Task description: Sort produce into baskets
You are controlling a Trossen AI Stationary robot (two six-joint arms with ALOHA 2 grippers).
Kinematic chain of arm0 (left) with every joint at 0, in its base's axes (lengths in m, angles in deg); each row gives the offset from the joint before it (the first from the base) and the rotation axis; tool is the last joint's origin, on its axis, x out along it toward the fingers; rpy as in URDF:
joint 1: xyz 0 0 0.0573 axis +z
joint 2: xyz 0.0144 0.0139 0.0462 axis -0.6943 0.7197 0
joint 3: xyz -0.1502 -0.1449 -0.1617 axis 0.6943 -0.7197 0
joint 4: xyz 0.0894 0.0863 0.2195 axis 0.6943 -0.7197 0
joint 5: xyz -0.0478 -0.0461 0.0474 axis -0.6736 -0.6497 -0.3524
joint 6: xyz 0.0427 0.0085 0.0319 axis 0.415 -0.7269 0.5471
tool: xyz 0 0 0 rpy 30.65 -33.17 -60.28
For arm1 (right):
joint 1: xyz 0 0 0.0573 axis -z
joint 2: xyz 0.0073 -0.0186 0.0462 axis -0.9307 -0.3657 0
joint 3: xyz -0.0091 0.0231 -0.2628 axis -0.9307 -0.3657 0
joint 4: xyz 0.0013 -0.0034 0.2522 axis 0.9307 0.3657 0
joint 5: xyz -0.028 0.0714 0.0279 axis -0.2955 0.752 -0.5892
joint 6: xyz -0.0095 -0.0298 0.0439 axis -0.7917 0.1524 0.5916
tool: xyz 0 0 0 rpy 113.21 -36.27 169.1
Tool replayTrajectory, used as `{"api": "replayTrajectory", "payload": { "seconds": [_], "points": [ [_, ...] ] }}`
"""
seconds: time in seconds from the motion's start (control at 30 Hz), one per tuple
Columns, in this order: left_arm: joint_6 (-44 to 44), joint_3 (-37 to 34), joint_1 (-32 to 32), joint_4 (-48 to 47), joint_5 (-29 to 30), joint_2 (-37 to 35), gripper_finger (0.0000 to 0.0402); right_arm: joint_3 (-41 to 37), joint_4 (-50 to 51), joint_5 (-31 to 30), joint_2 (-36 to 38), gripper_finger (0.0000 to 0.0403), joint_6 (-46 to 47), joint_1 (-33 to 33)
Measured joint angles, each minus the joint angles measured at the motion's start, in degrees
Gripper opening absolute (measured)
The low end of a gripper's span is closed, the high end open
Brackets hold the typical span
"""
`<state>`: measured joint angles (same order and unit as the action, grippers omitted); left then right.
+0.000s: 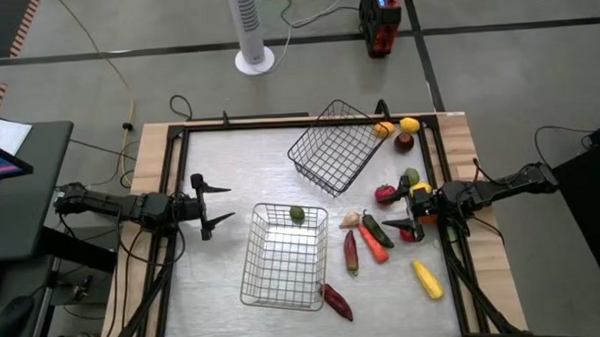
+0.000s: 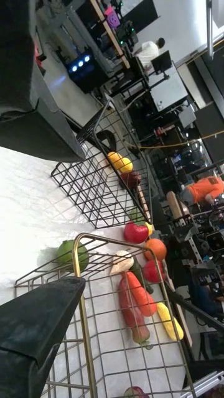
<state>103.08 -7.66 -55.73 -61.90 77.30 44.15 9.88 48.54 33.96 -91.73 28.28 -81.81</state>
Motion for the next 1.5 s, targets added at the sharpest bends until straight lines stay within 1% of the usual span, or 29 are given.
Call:
{"api": "replayTrajectory", "payload": {
  "seconds": [1.03,1.13,1.2,1.3,1.4,1.5],
  "points": [
    [0.02,0.01,0.01,0.01,0.0,-0.01,0.0304,-0.02,0.0,0.0,0.02,0.0327,-0.01,0.0],
    [0.06,0.0,0.02,1.35,-0.29,0.0,0.0304,0.0,-0.02,0.0,0.01,0.0327,-0.01,-0.01],
    [0.04,0.0,0.02,3.91,-1.85,0.0,0.0304,-0.01,-0.01,0.0,0.0,0.0327,0.0,-0.01],
    [-1.92,-0.01,0.02,10.09,-7.54,0.0,0.0304,-0.02,0.0,0.0,0.02,0.0327,0.0,0.01],
    [-6.8,-0.02,0.01,15.56,-13.91,-0.04,0.0304,-0.02,-0.01,0.0,0.0,0.0327,0.0,0.01],
    [-11.07,0.0,0.0,17.0,-16.88,-0.04,0.0304,-0.01,-0.02,0.0,0.0,0.0327,0.0,0.0]
  ]
}}
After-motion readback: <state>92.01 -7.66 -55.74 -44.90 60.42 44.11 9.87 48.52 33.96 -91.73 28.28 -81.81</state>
